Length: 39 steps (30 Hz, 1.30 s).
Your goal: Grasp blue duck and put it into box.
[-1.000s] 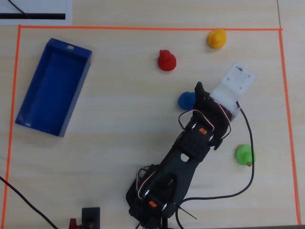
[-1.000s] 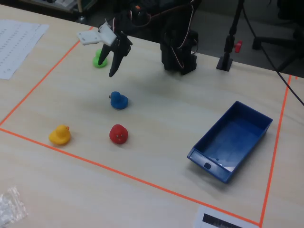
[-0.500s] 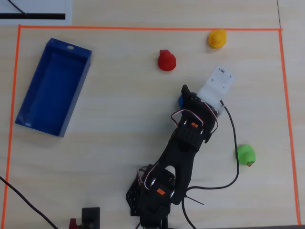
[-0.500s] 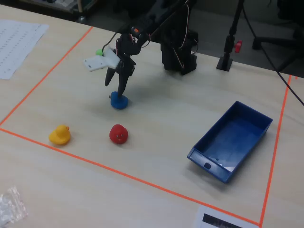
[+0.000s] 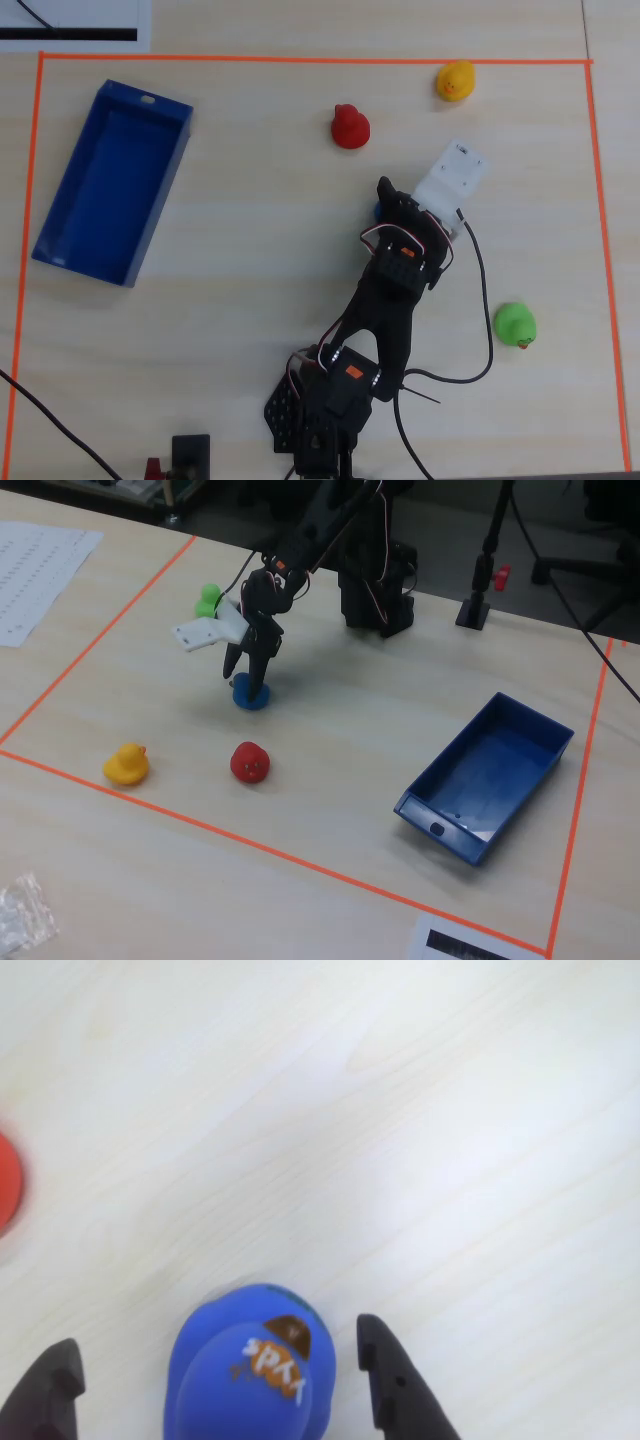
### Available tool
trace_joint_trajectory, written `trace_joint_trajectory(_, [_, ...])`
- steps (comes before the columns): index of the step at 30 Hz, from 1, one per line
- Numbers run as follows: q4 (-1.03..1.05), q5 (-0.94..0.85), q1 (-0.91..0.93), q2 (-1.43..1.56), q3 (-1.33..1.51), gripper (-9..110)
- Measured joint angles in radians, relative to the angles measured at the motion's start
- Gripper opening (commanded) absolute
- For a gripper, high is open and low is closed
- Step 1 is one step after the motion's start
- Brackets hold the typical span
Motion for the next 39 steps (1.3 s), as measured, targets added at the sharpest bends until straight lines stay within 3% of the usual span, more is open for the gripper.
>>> trace_joint_trajectory(4, [-0.011, 0.0, -0.002, -0.038, 0.0, 34])
trace_joint_trajectory(8, [-0.012, 0.0, -0.005, -0.061, 0.0, 0])
trace_joint_trajectory(14, [-0.054, 0.0, -0.034, -0.061, 0.028, 0])
trace_joint_trajectory(21, [0.074, 0.058, -0.044, -0.04, -0.008, 0])
trace_joint_trajectory(28, [0.403, 0.296, -0.14, 0.067, -0.199, 0])
trace_joint_trajectory(34, [0.801, 0.545, -0.433, 0.244, -0.451, 0])
trace_joint_trajectory(39, [1.04, 0.752, -0.781, 0.166, -0.65, 0])
